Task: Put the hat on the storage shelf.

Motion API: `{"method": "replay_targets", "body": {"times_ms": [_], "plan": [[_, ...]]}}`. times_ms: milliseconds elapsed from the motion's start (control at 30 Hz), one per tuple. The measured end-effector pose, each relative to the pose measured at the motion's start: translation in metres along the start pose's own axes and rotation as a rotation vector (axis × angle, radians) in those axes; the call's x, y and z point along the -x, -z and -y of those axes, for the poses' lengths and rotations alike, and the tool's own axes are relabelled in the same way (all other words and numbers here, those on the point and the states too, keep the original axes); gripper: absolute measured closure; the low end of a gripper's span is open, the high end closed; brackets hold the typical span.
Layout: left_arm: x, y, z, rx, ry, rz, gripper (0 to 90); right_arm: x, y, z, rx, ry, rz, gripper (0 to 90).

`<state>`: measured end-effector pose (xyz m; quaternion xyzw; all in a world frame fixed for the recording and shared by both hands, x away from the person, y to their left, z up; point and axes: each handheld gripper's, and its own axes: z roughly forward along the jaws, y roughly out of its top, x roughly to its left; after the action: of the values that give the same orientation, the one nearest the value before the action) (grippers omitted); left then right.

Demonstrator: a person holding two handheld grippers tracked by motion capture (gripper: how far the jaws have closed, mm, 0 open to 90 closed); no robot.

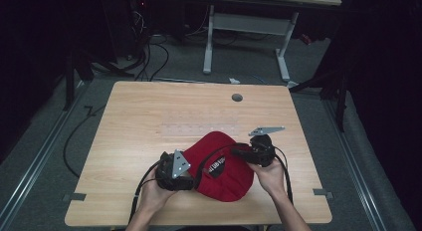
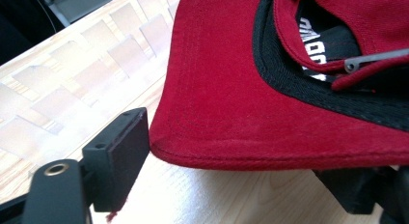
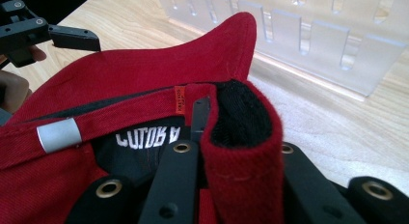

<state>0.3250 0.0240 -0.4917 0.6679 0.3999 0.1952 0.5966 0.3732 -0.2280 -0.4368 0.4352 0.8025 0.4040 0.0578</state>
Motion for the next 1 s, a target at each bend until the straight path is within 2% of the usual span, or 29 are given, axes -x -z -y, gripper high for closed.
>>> {"method": "replay_targets", "body": {"times_ms": [100, 133, 200, 333, 433, 533, 767, 900, 1000], "plan": [[-0.001, 0.0, 0.001, 0.0, -0.012, -0.004, 26.3, -0.003, -0.002, 0.0, -0.016, 0.006, 0.001, 80.5], [-0.001, 0.001, 0.001, -0.009, -0.015, 0.008, 29.5, -0.004, -0.002, 0.0, -0.016, 0.01, -0.001, 80.5], [-0.001, 0.0, 0.002, -0.014, -0.024, 0.003, 36.0, -0.006, -0.002, 0.0, -0.02, 0.009, -0.012, 80.3], [-0.002, 0.002, 0.002, -0.018, -0.027, 0.014, 41.8, -0.007, -0.004, 0.001, -0.03, 0.013, -0.019, 79.8], [-0.003, 0.006, -0.002, -0.01, 0.013, 0.053, 48.6, -0.004, -0.004, 0.002, -0.028, 0.003, -0.047, 78.7], [-0.003, 0.011, -0.005, -0.02, 0.032, 0.102, 55.2, 0.0, -0.004, 0.003, 0.001, -0.007, -0.08, 78.1], [-0.001, 0.018, -0.015, -0.067, 0.083, 0.182, 67.2, 0.0, -0.006, 0.0, 0.02, -0.007, -0.101, 70.6], [0.003, 0.023, -0.02, -0.082, 0.076, 0.204, 72.2, 0.001, -0.005, -0.003, 0.035, -0.012, -0.138, 63.7], [0.005, 0.026, -0.022, -0.097, 0.071, 0.215, 75.2, 0.004, -0.004, -0.004, 0.062, -0.04, -0.164, 56.2]]}}
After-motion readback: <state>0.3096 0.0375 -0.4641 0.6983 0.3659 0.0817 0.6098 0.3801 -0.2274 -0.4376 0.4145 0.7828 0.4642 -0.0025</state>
